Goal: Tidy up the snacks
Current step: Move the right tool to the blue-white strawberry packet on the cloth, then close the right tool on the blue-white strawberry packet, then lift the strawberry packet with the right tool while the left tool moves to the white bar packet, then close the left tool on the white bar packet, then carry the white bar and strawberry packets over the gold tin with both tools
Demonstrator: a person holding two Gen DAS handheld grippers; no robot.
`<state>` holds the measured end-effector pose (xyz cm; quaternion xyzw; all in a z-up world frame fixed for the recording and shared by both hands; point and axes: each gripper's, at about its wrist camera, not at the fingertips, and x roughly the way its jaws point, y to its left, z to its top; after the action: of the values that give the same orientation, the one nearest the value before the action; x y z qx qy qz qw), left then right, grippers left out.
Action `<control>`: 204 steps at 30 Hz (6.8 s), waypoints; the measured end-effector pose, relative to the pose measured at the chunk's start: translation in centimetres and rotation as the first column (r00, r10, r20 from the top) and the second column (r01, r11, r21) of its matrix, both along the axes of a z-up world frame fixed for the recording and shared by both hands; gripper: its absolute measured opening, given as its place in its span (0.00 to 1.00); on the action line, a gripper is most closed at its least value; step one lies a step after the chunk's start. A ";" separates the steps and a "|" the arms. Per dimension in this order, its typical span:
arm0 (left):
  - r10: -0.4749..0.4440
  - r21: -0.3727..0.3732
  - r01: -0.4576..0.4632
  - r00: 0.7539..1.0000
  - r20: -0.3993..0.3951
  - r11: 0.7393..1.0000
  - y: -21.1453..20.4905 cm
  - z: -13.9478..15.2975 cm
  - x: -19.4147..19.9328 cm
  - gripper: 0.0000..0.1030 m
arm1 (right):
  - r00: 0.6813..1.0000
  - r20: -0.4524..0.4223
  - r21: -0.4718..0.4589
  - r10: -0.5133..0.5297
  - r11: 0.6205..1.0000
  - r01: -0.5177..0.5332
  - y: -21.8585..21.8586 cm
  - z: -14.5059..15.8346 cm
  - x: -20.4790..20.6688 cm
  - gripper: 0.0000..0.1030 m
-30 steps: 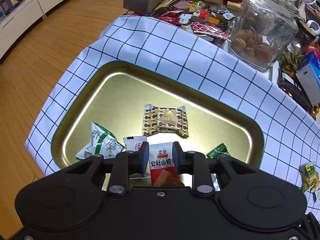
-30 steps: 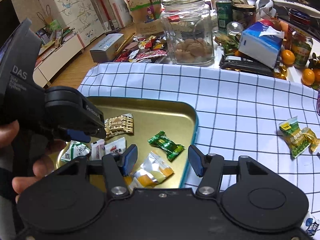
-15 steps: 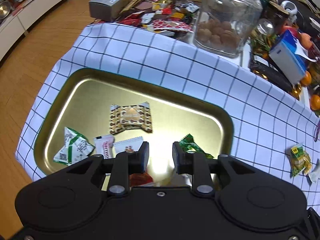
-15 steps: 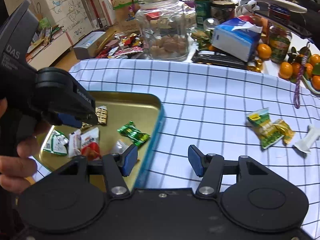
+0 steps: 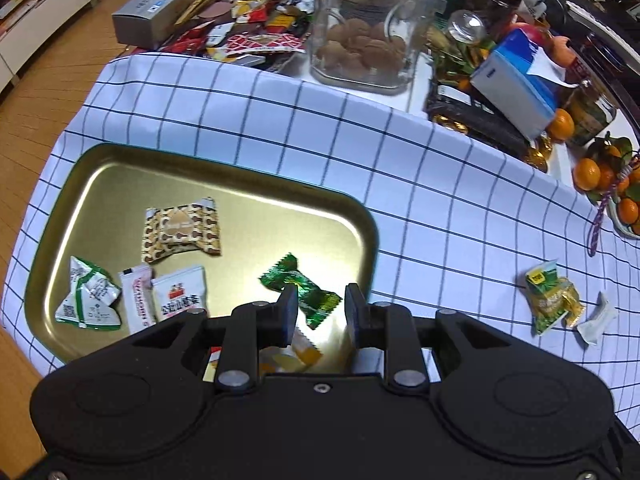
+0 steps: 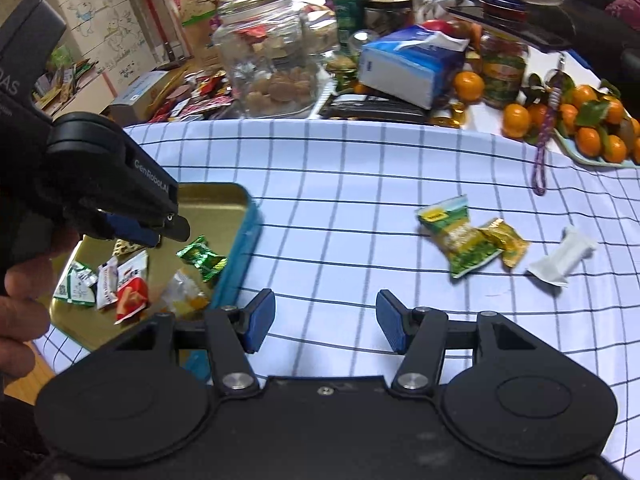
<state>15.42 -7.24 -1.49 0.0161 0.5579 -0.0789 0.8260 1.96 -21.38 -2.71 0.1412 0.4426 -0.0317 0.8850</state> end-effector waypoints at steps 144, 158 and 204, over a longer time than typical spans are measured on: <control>-0.645 -0.049 0.666 0.736 0.204 0.744 -25.0 -4.3 -10.5 0.34 | 0.687 -0.110 -0.058 -0.718 0.695 0.717 -21.6 -3.5 -9.6 0.32; -0.568 -0.082 0.596 0.793 0.220 0.799 -24.8 -4.7 -9.0 0.36 | 0.675 -0.121 -0.051 -0.727 0.684 0.728 -21.8 -3.7 -9.6 0.32; -0.478 -0.145 0.471 0.878 -0.021 0.870 -20.9 -4.6 -7.8 0.25 | 0.705 -0.157 0.004 -0.691 0.714 0.700 -20.3 -2.6 -9.0 0.32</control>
<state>7.62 -28.16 -6.11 0.0941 0.5532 -0.3175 0.7644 -7.04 -41.73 -5.28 0.3228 0.4202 -0.3591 0.7683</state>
